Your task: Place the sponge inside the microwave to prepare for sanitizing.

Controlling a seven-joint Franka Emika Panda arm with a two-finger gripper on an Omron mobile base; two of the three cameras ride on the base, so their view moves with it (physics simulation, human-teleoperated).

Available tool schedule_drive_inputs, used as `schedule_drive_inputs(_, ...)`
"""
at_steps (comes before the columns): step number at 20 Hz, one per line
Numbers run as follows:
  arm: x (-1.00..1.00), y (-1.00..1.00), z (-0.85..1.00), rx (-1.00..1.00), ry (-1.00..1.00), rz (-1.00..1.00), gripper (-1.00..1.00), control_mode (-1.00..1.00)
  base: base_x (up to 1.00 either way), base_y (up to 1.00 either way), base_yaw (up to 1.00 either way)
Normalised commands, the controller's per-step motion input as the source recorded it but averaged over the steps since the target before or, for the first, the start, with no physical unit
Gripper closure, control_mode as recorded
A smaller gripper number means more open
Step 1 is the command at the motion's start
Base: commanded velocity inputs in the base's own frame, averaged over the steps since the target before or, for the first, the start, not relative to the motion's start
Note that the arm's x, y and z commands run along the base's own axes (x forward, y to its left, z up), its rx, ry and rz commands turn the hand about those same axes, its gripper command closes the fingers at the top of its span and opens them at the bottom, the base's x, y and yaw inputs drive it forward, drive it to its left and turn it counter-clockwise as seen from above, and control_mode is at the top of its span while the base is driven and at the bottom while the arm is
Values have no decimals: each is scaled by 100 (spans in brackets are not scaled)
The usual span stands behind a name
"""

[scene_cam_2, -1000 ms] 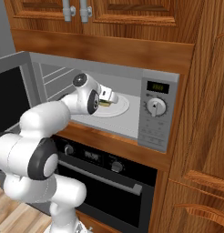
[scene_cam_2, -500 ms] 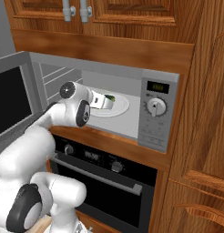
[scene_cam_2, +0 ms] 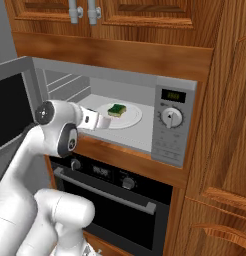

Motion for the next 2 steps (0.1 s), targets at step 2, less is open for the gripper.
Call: schedule_drive_inputs(2,-100,40,32,0,0,-4,-100,-100,0,0,0)
